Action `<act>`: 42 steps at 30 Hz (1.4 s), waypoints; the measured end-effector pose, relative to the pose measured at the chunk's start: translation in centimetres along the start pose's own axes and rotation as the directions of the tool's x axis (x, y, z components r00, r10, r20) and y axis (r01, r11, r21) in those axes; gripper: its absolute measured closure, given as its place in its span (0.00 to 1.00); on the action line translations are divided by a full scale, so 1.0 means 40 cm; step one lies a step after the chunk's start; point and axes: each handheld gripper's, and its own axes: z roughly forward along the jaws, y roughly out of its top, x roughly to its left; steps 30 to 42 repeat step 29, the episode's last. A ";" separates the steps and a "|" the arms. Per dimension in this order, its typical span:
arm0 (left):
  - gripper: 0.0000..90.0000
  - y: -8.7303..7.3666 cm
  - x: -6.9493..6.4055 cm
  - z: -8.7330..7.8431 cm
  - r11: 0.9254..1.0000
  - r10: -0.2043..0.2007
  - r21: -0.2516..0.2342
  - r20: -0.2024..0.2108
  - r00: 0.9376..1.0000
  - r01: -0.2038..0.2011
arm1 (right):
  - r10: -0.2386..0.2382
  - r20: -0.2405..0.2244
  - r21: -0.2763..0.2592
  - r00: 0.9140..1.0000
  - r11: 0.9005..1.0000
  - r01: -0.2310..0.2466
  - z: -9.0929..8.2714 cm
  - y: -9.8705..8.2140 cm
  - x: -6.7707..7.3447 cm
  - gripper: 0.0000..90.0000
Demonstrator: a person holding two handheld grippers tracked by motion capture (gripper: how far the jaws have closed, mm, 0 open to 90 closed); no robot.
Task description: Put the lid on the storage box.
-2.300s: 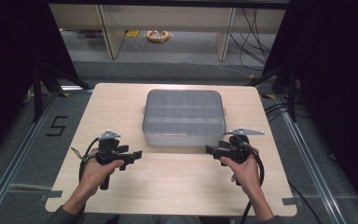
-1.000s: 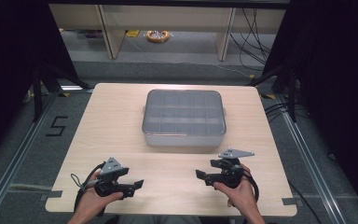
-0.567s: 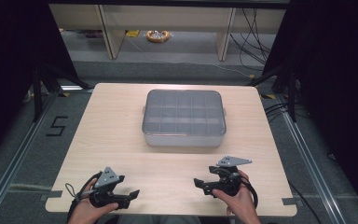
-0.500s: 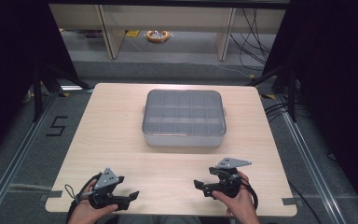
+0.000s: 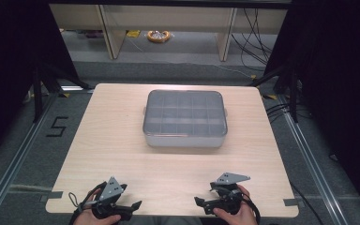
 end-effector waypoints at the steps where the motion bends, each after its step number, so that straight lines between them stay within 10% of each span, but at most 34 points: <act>1: 0.22 0.001 -0.003 -0.001 1.000 0.006 -0.002 0.007 1.000 -0.006 | -0.006 -0.001 0.007 1.000 1.000 0.006 -0.001 -0.004 0.001 0.18; 42: 0.22 -0.001 0.001 0.004 0.999 0.046 0.018 -0.012 0.999 -0.046 | -0.009 0.056 0.056 0.998 0.998 0.006 -0.002 -0.027 0.009 0.18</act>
